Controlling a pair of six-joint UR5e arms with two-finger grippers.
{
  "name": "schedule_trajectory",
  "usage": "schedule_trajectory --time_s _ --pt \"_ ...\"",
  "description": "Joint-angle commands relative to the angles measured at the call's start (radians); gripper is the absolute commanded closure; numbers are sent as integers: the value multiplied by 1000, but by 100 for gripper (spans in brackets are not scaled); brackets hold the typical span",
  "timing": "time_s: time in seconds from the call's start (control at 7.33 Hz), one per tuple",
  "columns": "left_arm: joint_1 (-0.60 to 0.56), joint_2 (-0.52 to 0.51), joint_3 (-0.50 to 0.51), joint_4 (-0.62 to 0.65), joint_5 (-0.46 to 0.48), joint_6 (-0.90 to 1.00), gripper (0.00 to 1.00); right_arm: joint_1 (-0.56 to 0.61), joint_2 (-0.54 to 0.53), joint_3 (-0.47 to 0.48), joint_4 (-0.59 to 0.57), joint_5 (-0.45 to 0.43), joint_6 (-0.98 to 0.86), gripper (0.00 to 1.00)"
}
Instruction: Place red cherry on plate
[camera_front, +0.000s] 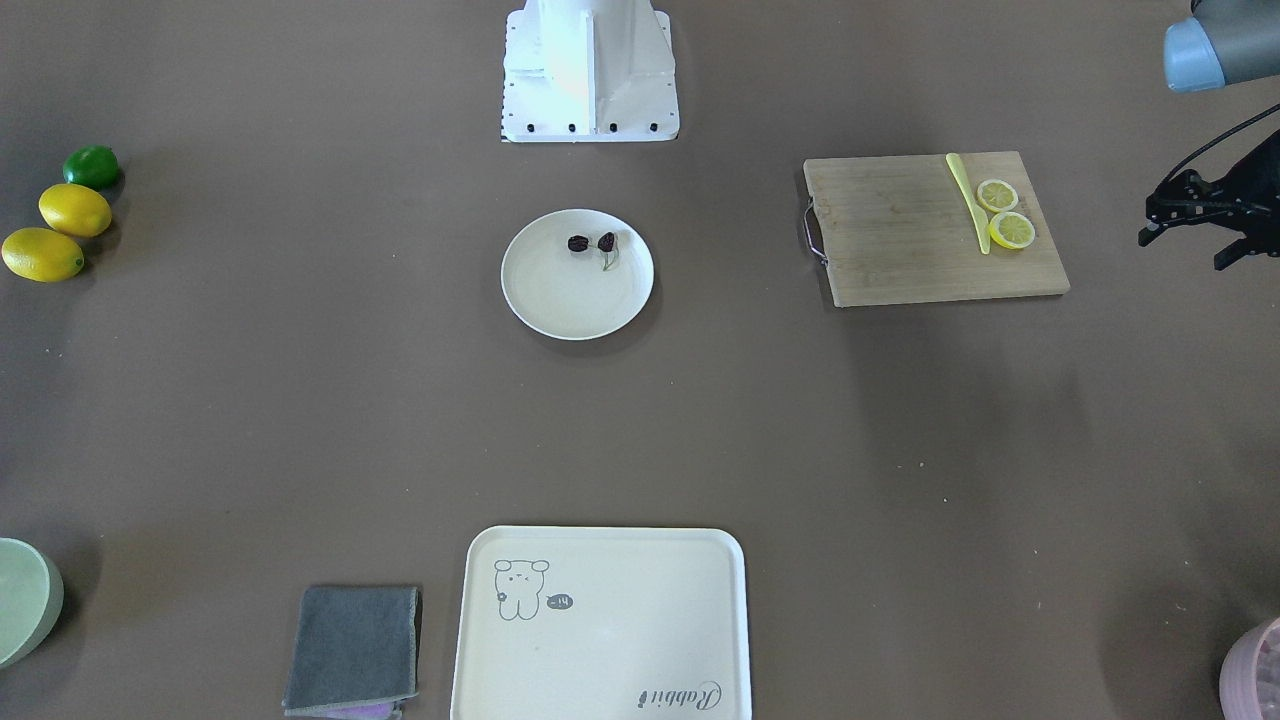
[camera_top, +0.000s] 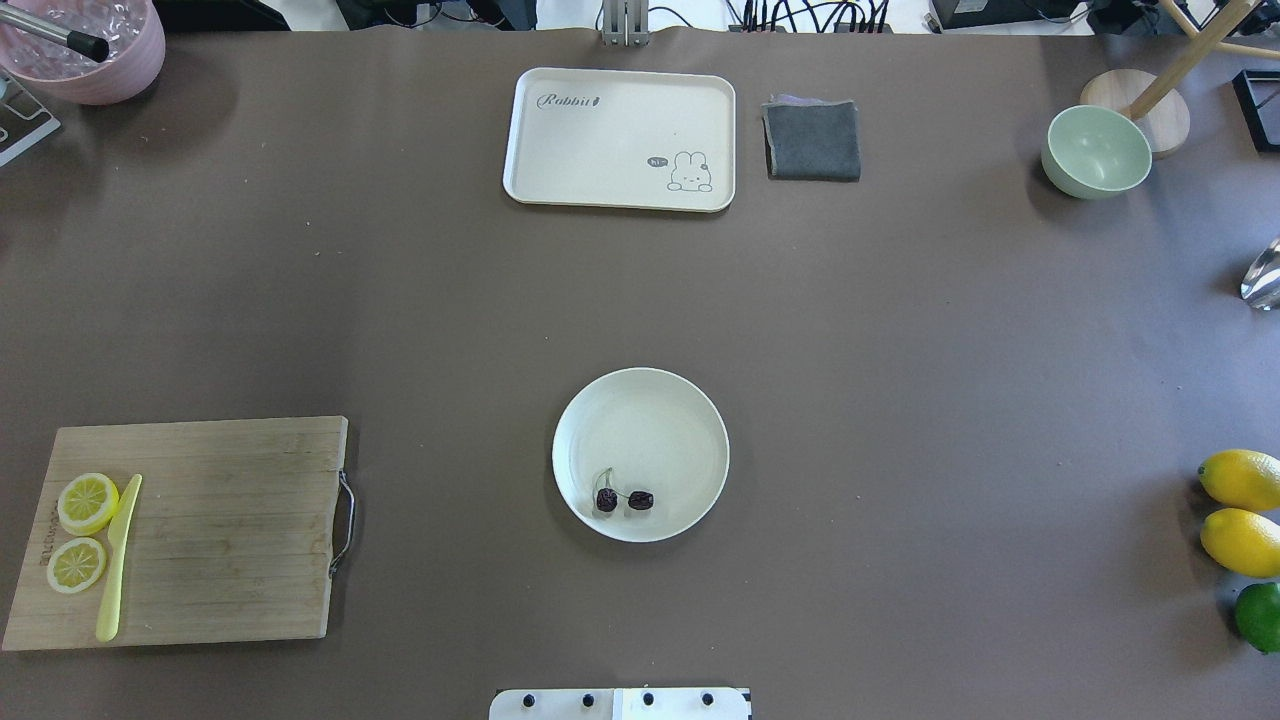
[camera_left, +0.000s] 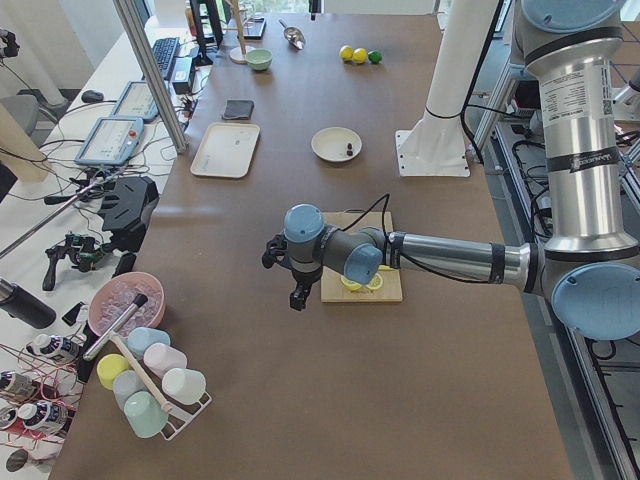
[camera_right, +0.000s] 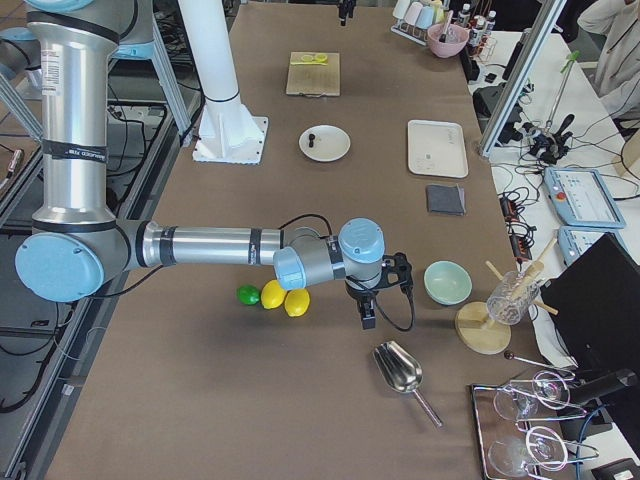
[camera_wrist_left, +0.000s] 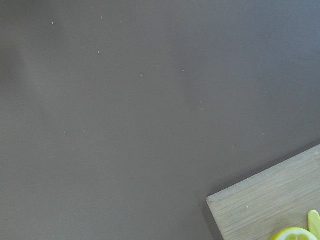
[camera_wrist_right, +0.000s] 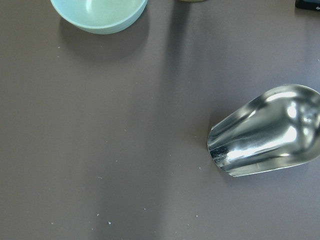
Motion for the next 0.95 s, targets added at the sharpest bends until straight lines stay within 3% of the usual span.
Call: schedule_trajectory --time_s 0.0,0.82 --pt "0 0 9 1 1 1 2 0 -2 5 0 1 0 0" --pt "-2 -1 -18 0 0 5 2 3 -2 15 0 -2 0 0"
